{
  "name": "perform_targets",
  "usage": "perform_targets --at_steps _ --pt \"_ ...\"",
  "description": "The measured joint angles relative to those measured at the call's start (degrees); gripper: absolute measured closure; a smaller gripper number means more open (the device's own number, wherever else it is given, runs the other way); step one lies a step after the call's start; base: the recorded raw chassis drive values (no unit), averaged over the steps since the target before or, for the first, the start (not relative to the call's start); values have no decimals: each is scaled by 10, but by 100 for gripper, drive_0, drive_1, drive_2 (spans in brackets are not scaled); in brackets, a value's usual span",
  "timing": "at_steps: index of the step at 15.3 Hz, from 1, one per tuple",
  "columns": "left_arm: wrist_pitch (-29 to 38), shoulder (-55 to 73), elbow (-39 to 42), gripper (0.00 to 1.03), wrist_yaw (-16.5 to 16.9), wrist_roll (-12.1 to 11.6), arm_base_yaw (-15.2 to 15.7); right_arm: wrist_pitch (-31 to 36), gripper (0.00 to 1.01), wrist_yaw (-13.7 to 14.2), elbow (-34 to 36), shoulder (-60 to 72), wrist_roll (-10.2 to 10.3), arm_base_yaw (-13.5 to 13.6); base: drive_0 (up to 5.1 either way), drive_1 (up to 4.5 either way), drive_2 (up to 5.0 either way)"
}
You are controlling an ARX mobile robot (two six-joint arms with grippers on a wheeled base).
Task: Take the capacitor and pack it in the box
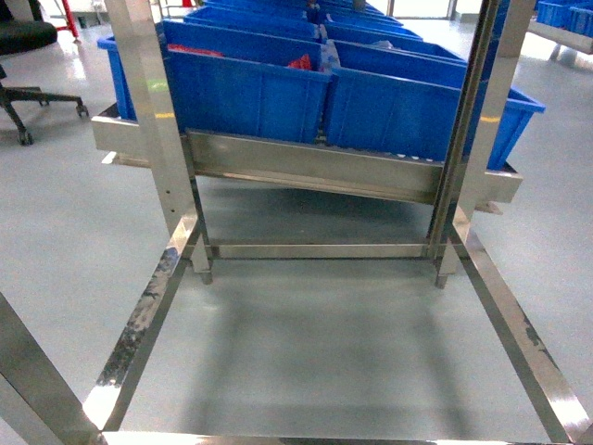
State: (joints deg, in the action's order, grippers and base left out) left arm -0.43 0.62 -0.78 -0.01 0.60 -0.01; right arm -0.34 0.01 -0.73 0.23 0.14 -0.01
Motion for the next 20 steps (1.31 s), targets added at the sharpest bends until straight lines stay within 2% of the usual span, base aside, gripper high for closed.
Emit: perform_targets --at_steps 2,20 --pt "0 0 0 59 0 0 0 0 3 0 0 0 0 0 0 0 0" --pt "2 0 0 59 0 0 0 1 3 0 0 0 0 0 -487 257 257"
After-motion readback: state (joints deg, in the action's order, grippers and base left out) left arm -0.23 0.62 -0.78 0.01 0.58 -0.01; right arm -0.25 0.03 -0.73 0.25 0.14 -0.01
